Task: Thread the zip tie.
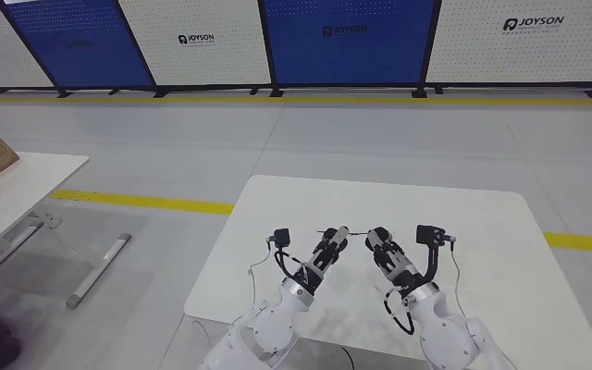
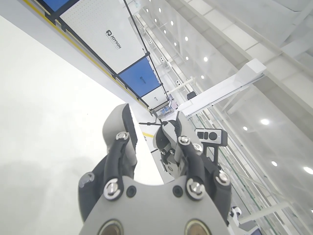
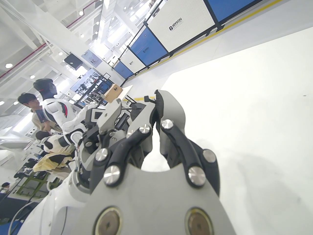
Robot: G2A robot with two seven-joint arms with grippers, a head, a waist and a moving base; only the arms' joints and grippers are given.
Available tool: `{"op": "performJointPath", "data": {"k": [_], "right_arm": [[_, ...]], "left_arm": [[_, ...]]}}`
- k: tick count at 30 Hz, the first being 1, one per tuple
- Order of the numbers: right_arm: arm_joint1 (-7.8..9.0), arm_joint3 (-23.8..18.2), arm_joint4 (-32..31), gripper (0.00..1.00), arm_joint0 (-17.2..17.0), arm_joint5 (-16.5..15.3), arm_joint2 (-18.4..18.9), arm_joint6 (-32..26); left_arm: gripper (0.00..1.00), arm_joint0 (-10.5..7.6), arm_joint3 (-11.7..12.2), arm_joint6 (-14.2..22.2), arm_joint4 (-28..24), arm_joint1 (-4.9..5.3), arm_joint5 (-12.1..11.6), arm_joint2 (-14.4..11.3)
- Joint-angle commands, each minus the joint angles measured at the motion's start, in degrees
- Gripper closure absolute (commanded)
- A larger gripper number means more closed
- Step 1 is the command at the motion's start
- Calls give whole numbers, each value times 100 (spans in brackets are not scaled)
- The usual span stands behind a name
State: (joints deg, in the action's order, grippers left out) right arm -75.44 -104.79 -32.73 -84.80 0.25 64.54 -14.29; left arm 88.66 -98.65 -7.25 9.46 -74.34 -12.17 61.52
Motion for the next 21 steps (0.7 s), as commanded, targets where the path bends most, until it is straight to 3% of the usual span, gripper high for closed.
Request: {"op": "performJointPath", "data": {"k": [1,3,15,16,17,18,21], "right_arm": [[-1,5,1,100,6,1,-3,-2],[-2,10,8,100,12,2,-5,2],[-8,13,35,100,45,15,-7,23],[-8,12,37,67,46,16,-5,20],[-8,8,40,8,47,18,-6,20],[-9,2,43,0,46,22,-9,22],[-11,-9,46,0,37,12,-17,43]], "left_arm": [[85,-3,4,-7,-7,-1,-4,8],[99,-5,7,-10,-16,-3,-6,14],[100,-20,13,52,-36,-7,-14,34],[100,-22,12,50,-38,-8,-14,34],[100,-26,13,27,-35,-9,-10,40],[100,-32,18,-14,-34,-12,1,48],[100,-52,29,-73,-105,-23,32,51]]}}
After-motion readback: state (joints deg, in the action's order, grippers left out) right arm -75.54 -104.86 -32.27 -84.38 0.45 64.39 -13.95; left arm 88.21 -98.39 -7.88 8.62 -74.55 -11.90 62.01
